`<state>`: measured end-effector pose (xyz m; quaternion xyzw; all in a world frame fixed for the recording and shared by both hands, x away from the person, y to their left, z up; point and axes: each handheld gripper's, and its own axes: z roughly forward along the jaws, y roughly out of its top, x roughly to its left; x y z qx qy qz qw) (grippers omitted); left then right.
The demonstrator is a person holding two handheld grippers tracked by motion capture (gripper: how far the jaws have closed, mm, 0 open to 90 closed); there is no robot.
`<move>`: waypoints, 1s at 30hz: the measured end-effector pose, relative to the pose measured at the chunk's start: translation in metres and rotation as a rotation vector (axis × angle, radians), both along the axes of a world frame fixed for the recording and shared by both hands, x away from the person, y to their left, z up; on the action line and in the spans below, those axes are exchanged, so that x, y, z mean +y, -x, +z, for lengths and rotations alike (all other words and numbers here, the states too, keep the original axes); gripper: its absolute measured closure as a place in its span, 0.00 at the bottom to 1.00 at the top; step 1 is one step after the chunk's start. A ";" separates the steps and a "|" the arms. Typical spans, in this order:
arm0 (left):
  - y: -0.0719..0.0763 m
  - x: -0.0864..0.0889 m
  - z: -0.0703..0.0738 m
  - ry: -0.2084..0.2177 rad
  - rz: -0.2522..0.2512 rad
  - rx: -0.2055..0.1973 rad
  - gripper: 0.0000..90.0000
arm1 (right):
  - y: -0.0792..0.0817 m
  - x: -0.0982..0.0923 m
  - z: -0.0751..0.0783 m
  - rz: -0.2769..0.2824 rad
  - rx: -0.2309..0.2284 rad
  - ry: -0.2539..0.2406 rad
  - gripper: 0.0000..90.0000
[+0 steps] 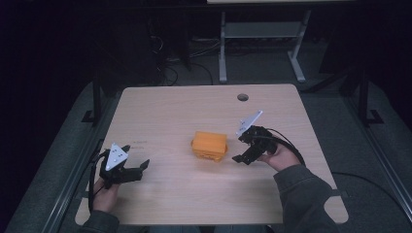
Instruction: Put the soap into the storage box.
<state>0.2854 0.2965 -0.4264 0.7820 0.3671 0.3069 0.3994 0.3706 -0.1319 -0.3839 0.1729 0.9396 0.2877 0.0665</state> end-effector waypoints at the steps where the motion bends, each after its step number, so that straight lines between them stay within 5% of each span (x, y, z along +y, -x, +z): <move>1: 0.000 0.000 0.000 0.000 0.000 0.000 0.16 | 0.000 0.000 0.000 0.000 0.000 0.000 0.22; 30: 0.000 -0.001 -0.001 0.003 -0.002 -0.002 0.16 | 0.025 -0.032 -0.023 -0.056 0.029 -0.028 0.23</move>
